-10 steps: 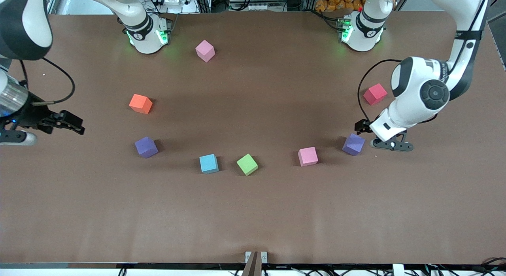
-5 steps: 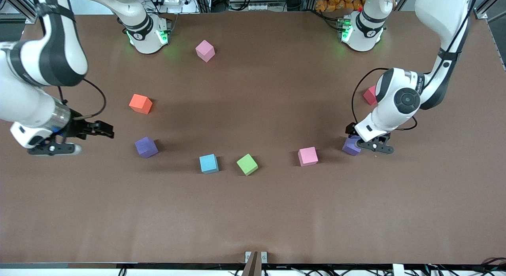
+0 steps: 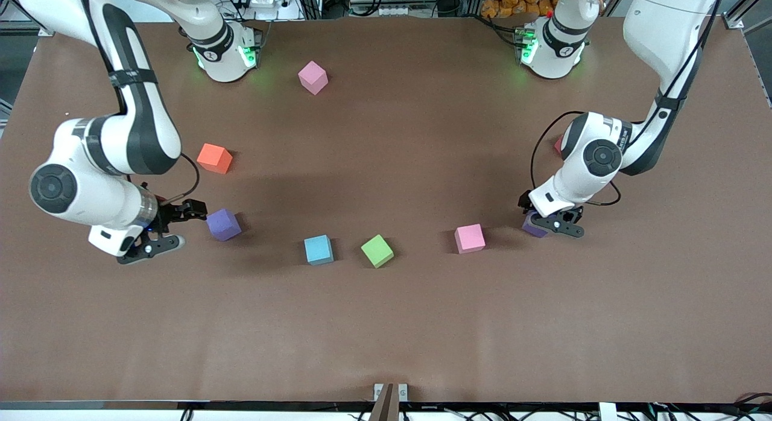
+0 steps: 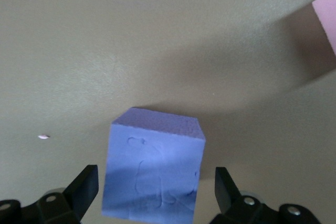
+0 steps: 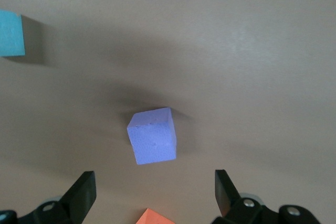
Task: Arrange blocks into number 1
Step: 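Close both grippers on the purple cubes and lift them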
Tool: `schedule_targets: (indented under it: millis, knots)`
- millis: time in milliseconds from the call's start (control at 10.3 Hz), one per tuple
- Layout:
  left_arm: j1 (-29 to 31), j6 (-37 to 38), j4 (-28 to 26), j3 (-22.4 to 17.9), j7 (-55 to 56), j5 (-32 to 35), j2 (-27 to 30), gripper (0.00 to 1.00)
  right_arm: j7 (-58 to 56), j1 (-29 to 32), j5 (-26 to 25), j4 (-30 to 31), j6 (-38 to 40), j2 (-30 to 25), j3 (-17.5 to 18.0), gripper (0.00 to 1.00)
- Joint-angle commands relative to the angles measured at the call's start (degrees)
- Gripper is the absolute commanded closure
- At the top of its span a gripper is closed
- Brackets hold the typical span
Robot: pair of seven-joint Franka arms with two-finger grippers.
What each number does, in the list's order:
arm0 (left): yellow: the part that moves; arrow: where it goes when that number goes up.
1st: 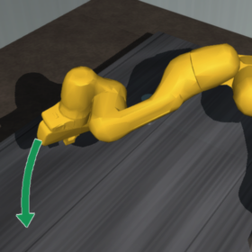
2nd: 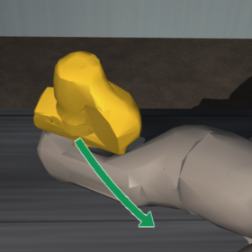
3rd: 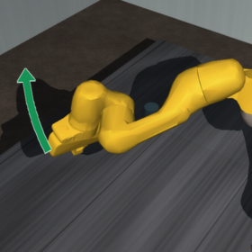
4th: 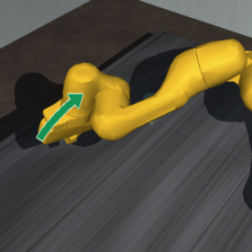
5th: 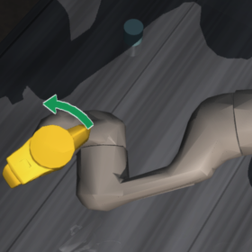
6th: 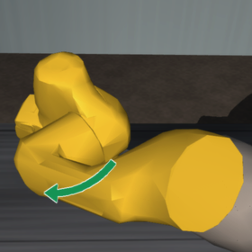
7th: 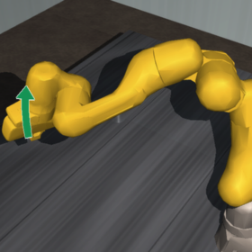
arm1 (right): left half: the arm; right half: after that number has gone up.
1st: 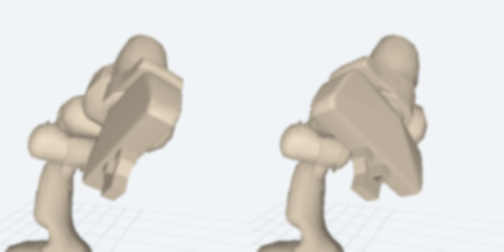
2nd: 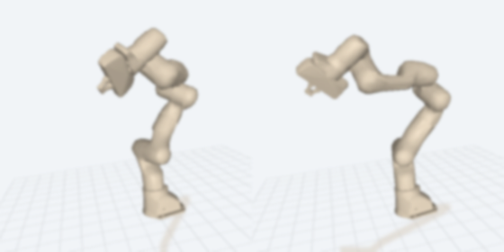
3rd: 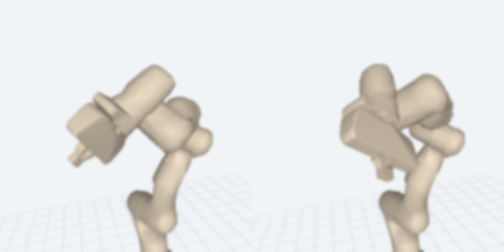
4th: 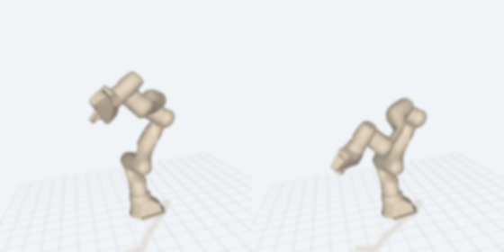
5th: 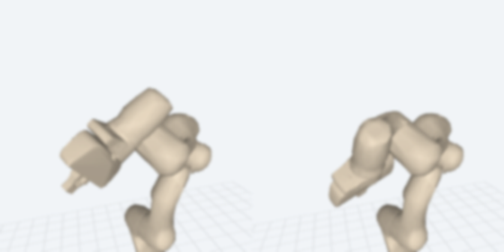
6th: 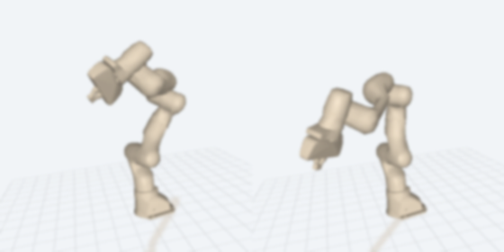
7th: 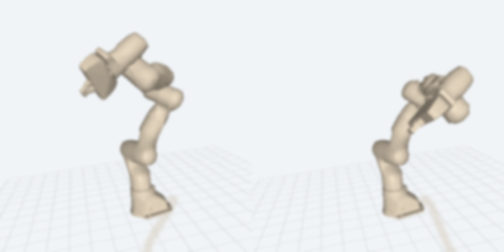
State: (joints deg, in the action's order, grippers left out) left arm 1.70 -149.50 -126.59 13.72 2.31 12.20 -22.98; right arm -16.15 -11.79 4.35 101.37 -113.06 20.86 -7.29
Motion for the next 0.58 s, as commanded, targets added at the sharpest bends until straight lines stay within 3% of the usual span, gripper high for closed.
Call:
schedule_targets:
  millis: [0, 97, 290, 483]
  knots:
    - [0.23, -1.59, -0.41, 0.16, 0.15, 1.51, -0.66, 0.73, -1.52, -0.87, 0.93, 3.72, -2.5, -0.03, -0.09, 0.0]
    - [0.32, -1.5, -0.84, 0.16, 0.24, 1.51, -0.05, 1.0, -1.52, -1.04, 0.93, 5.74, -4.34, -0.12, -0.09, 0.0]
    - [0.32, -0.02, -0.93, 2.26, 3.11, 1.51, 3.01, 1.0, -1.43, -0.96, 1.02, 8.3, -7.86, 0.66, -0.18, 0.0]
    - [0.32, 10.22, 0.81, 10.4, 13.09, 1.51, 6.44, 1.0, -1.26, -1.13, 1.19, 8.31, -8.49, 2.51, -0.18, 0.0]
